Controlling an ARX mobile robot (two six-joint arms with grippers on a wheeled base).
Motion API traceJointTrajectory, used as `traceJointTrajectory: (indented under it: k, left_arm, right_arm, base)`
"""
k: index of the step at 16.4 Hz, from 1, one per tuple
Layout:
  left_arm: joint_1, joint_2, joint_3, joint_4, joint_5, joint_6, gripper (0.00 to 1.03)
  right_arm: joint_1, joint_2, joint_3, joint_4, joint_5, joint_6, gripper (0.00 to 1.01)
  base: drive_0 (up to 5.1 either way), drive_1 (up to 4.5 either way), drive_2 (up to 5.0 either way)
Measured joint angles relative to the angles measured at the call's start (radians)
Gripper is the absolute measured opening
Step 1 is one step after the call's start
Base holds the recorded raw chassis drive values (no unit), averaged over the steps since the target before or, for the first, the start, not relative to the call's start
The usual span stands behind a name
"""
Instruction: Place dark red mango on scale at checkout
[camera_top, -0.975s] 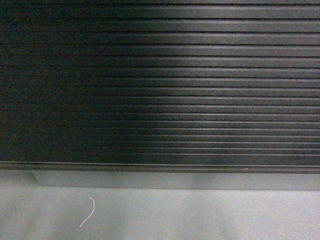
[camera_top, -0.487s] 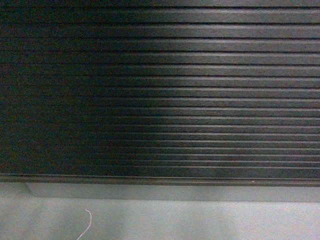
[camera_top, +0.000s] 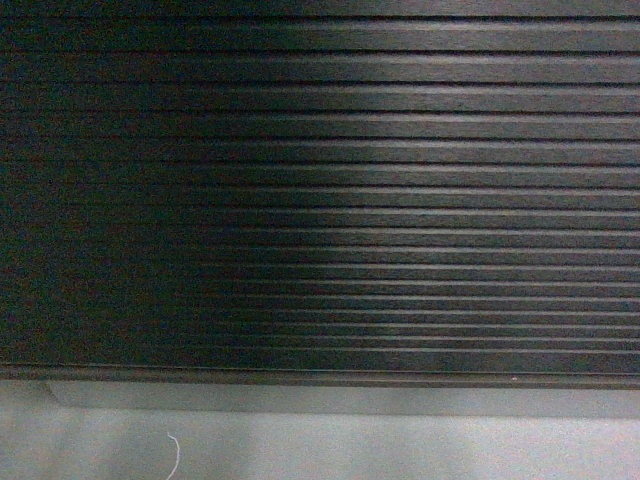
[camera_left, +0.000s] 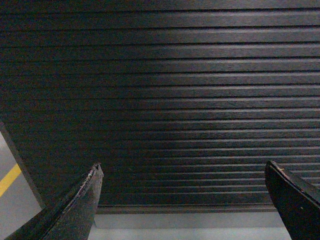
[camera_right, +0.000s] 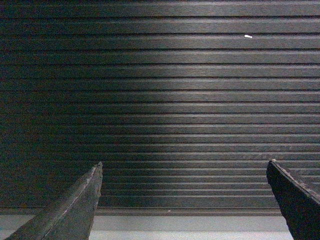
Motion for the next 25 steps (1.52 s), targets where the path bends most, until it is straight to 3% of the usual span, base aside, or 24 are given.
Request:
traceJointTrajectory:
  k: [14, 25]
  left_arm:
    - [0.000, 0.000, 0.000, 0.000, 0.000, 0.000, 0.98]
    - [0.000, 0.000, 0.000, 0.000, 0.000, 0.000, 0.98]
  right_arm:
    - [0.000, 0.000, 0.000, 0.000, 0.000, 0.000, 0.98]
    - [0.000, 0.000, 0.000, 0.000, 0.000, 0.000, 0.98]
  base:
    - [-0.2, 0.92, -1.2]
    - [0.0, 0.00, 0.0]
